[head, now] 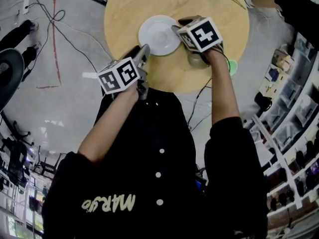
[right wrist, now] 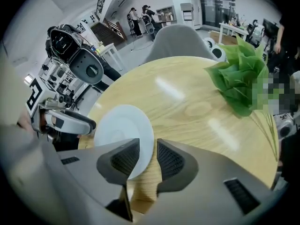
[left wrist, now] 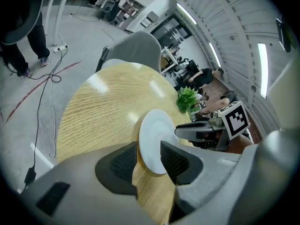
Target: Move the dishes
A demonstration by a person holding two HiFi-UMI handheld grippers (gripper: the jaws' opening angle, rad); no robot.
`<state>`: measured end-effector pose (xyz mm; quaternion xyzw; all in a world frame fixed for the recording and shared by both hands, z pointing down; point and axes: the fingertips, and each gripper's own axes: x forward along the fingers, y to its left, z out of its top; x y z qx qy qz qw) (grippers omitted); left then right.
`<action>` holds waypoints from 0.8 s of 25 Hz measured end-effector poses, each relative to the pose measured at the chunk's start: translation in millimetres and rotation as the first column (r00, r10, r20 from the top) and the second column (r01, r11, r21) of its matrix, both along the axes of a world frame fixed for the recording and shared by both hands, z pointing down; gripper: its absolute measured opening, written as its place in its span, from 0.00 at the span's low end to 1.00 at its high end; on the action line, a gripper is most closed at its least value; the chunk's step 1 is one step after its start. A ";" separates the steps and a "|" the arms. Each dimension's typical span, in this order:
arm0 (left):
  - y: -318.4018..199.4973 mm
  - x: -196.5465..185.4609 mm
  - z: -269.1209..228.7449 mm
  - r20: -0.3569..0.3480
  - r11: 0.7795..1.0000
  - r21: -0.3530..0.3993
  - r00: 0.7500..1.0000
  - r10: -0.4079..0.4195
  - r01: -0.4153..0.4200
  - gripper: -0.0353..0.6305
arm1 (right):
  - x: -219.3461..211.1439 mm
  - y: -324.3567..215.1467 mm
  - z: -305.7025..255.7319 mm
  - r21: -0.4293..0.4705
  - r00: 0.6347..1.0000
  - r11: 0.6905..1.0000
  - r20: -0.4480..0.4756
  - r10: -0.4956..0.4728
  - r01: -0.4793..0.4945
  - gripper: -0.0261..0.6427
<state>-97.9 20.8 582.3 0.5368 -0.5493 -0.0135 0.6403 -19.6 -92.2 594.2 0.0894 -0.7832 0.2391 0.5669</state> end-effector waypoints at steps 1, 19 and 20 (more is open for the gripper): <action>0.5 0.1 2.3 0.001 1.000 -0.008 1.000 -0.003 0.003 0.28 | -0.3 0.5 1.5 -0.003 1.000 1.000 -0.001 -0.002 0.002 0.21; 1.1 -3.3 20.8 0.003 0.996 -0.083 1.000 0.007 -0.007 0.11 | -3.5 2.7 10.5 -0.068 0.999 0.997 0.003 0.047 -0.047 0.15; 1.1 -3.8 20.8 -0.005 0.996 -0.085 1.000 0.001 -0.002 0.11 | -4.1 2.4 10.0 -0.070 0.999 0.996 0.004 0.049 -0.049 0.15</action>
